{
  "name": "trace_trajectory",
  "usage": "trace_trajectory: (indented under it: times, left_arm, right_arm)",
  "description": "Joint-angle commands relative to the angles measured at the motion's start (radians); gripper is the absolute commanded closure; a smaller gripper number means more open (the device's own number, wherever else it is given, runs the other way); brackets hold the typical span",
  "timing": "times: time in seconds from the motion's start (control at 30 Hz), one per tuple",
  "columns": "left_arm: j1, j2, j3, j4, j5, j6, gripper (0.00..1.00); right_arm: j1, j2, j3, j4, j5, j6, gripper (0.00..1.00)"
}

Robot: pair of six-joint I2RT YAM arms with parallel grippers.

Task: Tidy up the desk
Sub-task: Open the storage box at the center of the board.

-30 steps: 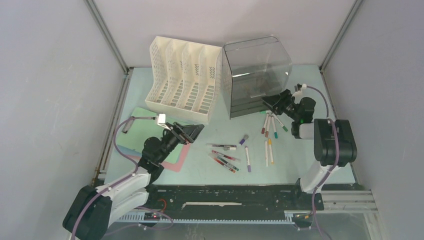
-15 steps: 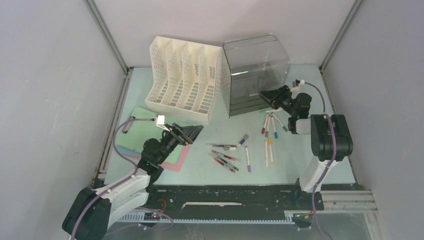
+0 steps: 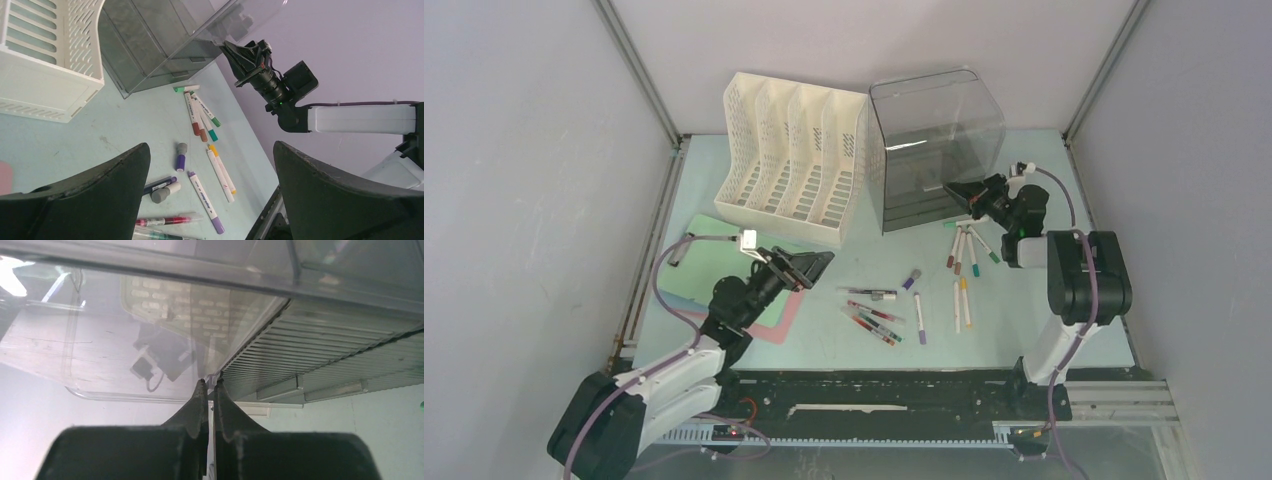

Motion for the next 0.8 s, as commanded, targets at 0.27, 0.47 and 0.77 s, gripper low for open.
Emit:
trace_trajectory:
  times: [0.27,0.47,0.77]
  left_arm:
    - [-0.056,0.254,0.213,0.239,0.016,0.007,0.0]
    - [-0.07,0.476,0.354,0.427,0.074,-0.043,0.0]
    - [-0.118,0.714,0.581,0.45,0.075,-0.101,0.01]
  right_arm:
    - [-0.037,-0.296,-0.069,0.01,0.0,0.045,1.0]
    - [-0.076,-0.383,-0.086,-0.022,-0.014,0.049,1.0]
    - [-0.085,-0.393,-0.086,-0.009,-0.033,0.068,1.0]
